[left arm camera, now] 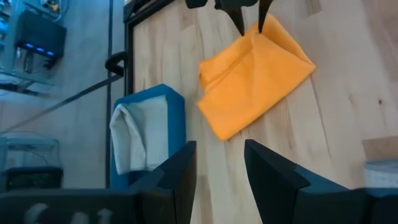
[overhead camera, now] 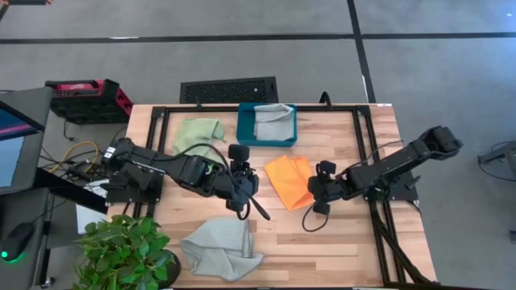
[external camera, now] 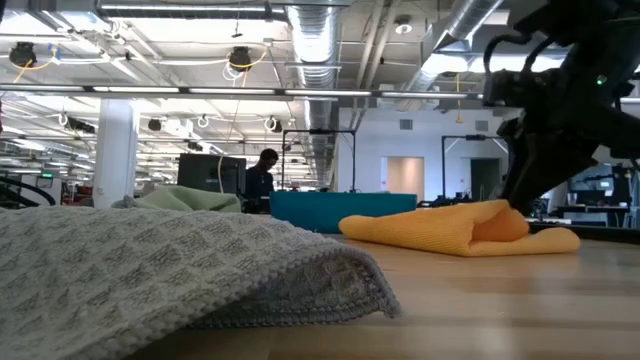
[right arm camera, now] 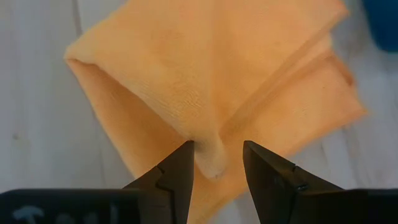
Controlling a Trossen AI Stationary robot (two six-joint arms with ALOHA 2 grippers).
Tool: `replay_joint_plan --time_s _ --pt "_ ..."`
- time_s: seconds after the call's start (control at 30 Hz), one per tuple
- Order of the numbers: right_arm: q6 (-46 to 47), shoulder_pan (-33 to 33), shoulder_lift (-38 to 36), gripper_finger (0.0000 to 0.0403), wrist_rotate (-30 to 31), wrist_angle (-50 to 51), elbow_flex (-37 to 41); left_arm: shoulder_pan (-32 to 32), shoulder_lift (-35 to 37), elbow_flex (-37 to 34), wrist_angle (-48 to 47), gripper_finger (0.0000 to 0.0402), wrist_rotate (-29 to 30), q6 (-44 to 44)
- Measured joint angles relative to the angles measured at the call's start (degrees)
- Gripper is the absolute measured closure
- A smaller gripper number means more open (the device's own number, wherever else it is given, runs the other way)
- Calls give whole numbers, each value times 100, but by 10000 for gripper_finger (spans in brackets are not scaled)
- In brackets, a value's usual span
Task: Fold microfiber towels
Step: Fold the orange towel
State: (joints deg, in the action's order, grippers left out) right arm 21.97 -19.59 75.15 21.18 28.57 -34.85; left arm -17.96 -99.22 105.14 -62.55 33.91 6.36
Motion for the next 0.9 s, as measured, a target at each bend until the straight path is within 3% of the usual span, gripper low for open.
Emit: replay_joint_plan --time_s 0.43,0.53,0.67,0.8,0.9 --pt "-229 174 767 250 -157 -355 -11 -12 -2 -1 -161 274 0 -165" --pt "-119 175 773 288 -153 -358 -11 -13 -4 0 -166 274 0 -165" --pt "-107 175 718 378 -149 -333 -11 -13 -4 0 -201 274 0 -165" --pt "-100 175 497 385 -88 -188 -44 -13 -4 0 -216 274 2 -165" --pt "99 154 240 394 318 497 -220 -13 -7 -2 -246 274 2 -165"
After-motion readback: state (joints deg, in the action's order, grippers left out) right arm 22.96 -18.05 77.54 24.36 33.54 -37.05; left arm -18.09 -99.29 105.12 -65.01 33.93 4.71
